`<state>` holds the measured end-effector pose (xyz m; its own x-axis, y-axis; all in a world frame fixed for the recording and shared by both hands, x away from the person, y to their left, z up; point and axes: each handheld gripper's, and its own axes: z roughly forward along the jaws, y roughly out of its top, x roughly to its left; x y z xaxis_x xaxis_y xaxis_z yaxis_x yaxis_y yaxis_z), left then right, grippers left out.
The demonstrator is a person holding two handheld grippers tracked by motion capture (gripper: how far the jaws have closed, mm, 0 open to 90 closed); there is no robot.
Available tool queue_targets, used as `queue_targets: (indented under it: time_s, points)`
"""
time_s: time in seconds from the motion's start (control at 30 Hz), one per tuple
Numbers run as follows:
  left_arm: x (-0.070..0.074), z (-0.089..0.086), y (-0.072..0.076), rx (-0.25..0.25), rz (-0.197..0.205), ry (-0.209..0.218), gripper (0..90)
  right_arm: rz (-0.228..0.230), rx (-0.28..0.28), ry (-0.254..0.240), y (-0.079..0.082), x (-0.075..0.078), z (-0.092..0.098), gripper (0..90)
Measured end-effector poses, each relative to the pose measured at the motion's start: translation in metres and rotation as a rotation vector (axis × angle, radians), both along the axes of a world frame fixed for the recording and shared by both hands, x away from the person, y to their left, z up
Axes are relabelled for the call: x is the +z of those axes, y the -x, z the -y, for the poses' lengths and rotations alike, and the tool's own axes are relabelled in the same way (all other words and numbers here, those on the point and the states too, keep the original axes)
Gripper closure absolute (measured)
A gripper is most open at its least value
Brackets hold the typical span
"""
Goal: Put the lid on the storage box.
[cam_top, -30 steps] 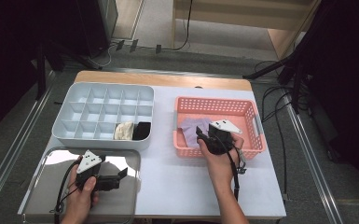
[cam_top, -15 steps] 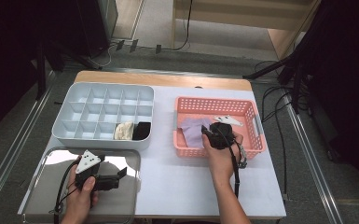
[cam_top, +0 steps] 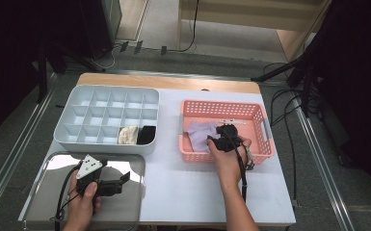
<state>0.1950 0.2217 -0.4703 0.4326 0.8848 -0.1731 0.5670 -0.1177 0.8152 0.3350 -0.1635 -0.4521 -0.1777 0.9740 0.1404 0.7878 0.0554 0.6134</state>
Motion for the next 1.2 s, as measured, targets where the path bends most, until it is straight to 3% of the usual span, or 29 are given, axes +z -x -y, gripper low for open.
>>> queue_targets:
  time_s: [0.2, 0.43, 0.57, 0.67, 0.77, 0.83, 0.93, 1.0, 1.03, 1.13, 1.2]
  points:
    - [0.000, 0.000, 0.000, 0.002, -0.003, 0.003, 1.9, -0.118, 0.032, -0.023, -0.008, 0.000, 0.000, 60.9]
    - [0.000, 0.000, -0.001, 0.002, -0.009, 0.006, 1.8, -0.121, 0.091, -0.001, -0.007, 0.000, -0.007, 90.0]
    - [0.000, 0.000, -0.001, 0.001, -0.009, 0.005, 1.8, -0.059, 0.099, 0.031, -0.003, 0.001, -0.010, 90.0]
    - [0.000, 0.000, -0.001, 0.002, -0.009, 0.007, 1.9, -0.026, 0.104, -0.010, -0.002, 0.002, -0.006, 89.5]
    - [0.000, 0.000, -0.001, 0.006, -0.011, 0.005, 1.9, -0.006, 0.083, 0.023, -0.002, 0.002, -0.003, 61.6]
    - [-0.001, 0.000, -0.002, 0.001, -0.014, 0.003, 1.9, -0.036, 0.079, 0.021, -0.004, 0.001, -0.002, 53.3]
    - [-0.001, 0.001, -0.002, 0.002, -0.014, -0.002, 1.9, -0.112, 0.088, 0.034, -0.009, 0.001, -0.002, 53.7]
    - [-0.001, 0.001, -0.002, -0.001, -0.015, 0.000, 1.9, -0.198, 0.104, 0.043, -0.014, 0.001, -0.004, 58.9]
    - [-0.001, 0.001, -0.002, -0.003, -0.016, 0.001, 1.9, -0.220, 0.101, 0.051, -0.015, 0.001, -0.006, 60.9]
    - [-0.001, 0.001, -0.002, -0.002, -0.021, 0.000, 1.9, -0.257, 0.114, 0.071, -0.017, 0.000, -0.008, 69.7]
    - [-0.001, 0.001, -0.003, -0.004, -0.023, -0.001, 1.9, -0.256, 0.126, 0.068, -0.017, 0.000, -0.009, 79.1]
